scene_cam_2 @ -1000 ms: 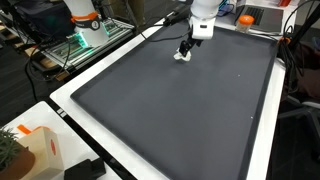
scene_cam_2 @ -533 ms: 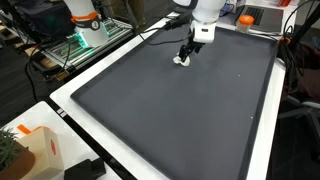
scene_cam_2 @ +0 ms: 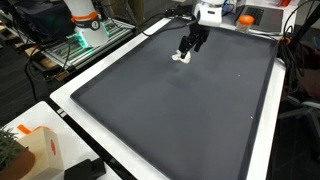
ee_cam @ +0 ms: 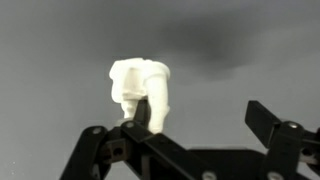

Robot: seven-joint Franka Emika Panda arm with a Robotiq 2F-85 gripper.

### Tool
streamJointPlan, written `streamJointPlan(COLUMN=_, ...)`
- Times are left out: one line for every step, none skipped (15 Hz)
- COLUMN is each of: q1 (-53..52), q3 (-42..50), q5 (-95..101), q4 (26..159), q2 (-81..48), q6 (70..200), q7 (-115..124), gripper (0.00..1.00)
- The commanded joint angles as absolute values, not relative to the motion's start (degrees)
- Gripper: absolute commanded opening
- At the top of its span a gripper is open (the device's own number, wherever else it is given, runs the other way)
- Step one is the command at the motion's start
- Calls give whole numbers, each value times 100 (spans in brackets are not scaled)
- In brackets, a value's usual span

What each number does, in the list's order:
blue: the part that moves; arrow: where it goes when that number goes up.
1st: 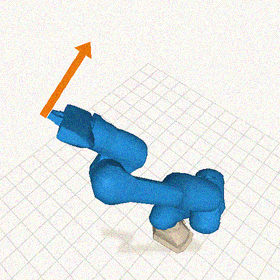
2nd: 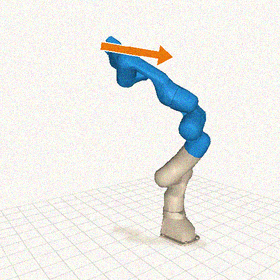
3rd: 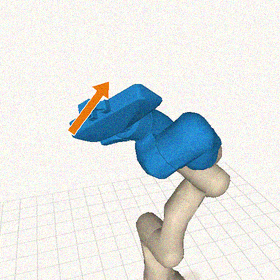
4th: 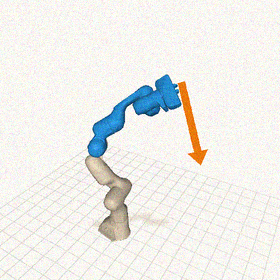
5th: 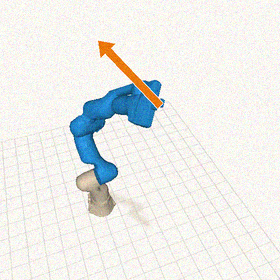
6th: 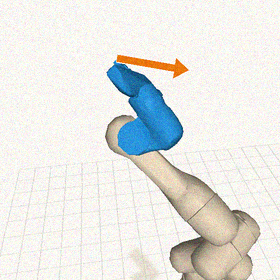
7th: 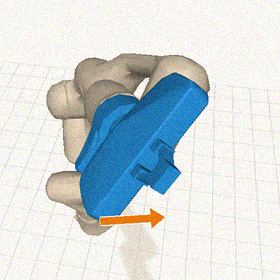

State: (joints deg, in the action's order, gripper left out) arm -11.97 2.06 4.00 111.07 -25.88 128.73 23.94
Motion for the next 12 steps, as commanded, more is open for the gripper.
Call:
streamJointPlan(q1=-925, q3=-106, q5=-54, q4=11094, q2=-2552, q6=12698, q7=1903, gripper=100)
streamJointPlan(q1=-798, q3=-237, q5=-359, q4=11075, q2=-2603, q6=12786, q7=1650, gripper=100)
streamJointPlan(q1=-716, q3=-317, q5=-607, q4=11041, q2=-2674, q6=12809, q7=1479, gripper=100)
streamJointPlan(q1=-656, q3=-354, q5=-795, q4=11003, q2=-2758, q6=12823, q7=1373, gripper=100)
streamJointPlan(q1=-592, q3=-392, q5=-964, q4=10995, q2=-2819, q6=12874, q7=1240, gripper=100)
streamJointPlan(q1=-502, q3=-435, q5=-1168, q4=10946, q2=-2906, q6=12841, q7=1109, gripper=100)
streamJointPlan(q1=-436, q3=-461, q5=-1319, q4=10906, q2=-2983, q6=12800, q7=1007, gripper=100)
streamJointPlan(q1=-396, q3=-458, q5=-1407, q4=10871, q2=-3060, q6=12789, q7=955, gripper=100)
streamJointPlan(q1=-384, q3=-430, q5=-1425, q4=10841, q2=-3124, q6=12791, q7=952, gripper=100)
streamJointPlan(q1=-454, q3=-319, q5=-1270, q4=10843, q2=-3157, q6=12878, q7=1087, gripper=100)
streamJointPlan(q1=-520, q3=-223, q5=-1108, q4=10839, q2=-3183, q6=12937, q7=1223, gripper=100)
streamJointPlan(q1=-556, q3=-156, q5=-1005, q4=10834, q2=-3195, q6=12989, q7=1303, gripper=100)
